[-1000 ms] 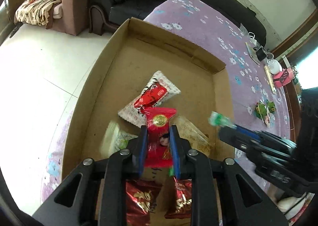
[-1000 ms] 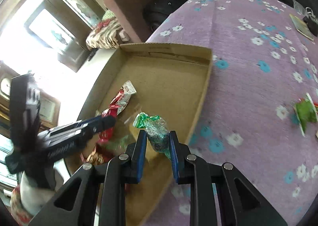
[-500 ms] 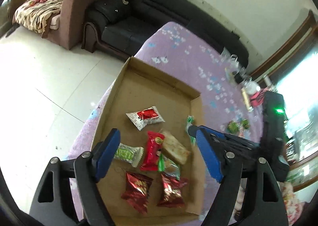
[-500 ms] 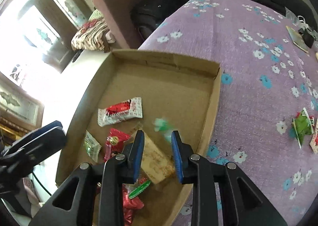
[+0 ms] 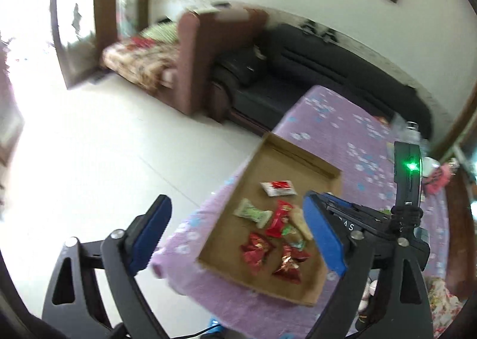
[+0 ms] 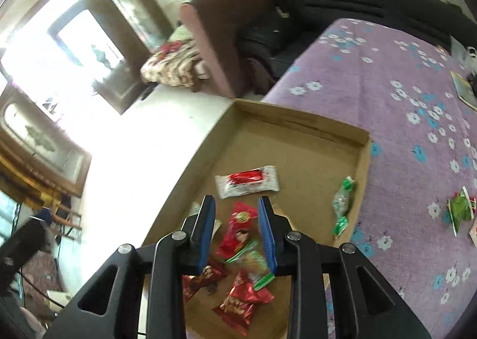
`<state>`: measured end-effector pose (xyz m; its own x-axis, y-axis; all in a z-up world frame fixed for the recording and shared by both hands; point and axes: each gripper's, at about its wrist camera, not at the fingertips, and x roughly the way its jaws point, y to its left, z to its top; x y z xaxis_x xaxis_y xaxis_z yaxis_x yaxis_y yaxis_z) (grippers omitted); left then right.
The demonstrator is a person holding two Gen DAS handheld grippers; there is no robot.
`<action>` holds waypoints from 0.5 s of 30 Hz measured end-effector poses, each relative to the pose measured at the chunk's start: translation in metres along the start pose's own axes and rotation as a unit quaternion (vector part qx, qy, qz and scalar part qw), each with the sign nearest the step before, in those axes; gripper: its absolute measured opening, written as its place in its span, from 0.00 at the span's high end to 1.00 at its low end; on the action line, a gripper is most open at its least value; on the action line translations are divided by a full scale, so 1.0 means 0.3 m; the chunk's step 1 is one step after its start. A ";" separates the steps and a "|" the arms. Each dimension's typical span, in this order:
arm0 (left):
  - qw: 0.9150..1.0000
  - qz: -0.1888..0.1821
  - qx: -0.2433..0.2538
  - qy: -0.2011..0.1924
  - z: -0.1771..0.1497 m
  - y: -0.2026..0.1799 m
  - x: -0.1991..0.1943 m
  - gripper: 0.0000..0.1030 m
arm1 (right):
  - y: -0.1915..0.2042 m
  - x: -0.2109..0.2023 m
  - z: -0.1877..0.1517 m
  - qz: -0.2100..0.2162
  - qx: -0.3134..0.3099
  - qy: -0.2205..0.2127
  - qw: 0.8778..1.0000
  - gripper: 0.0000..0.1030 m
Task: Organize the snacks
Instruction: 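Raise both open tools from the box back toward the remaining snacks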
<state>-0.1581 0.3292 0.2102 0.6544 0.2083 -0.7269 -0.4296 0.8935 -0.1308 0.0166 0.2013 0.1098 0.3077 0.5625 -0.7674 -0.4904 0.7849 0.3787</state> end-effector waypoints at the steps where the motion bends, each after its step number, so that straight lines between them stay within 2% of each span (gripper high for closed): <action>1: 1.000 0.000 -0.006 0.006 -0.016 -0.008 -0.017 0.11 | 0.005 -0.002 -0.010 0.009 -0.003 0.003 1.000 0.71; 3: 1.000 -0.006 -0.015 0.024 -0.050 -0.020 -0.017 0.11 | 0.005 -0.006 -0.032 0.024 -0.003 0.012 1.000 0.71; 6: 0.999 0.033 0.000 0.029 -0.090 -0.073 -0.027 0.13 | -0.004 -0.040 -0.059 0.025 0.003 0.006 1.000 0.71; 9: 0.997 0.059 0.037 -0.020 -0.100 -0.143 -0.085 0.13 | -0.030 -0.108 -0.088 0.015 -0.005 -0.003 1.000 0.71; 12: 0.995 0.038 0.052 -0.078 -0.084 -0.197 -0.162 0.13 | -0.078 -0.212 -0.118 0.007 -0.011 -0.029 1.000 0.71; 15: 0.996 -0.007 0.056 -0.063 -0.034 -0.265 -0.158 0.13 | -0.153 -0.300 -0.142 -0.014 0.000 -0.054 0.998 0.69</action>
<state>-0.1612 0.2442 0.2481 0.7364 0.2372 -0.6336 -0.3517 0.9343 -0.0590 -0.0234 0.1037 0.1394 0.4065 0.5651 -0.7179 -0.4812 0.8004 0.3576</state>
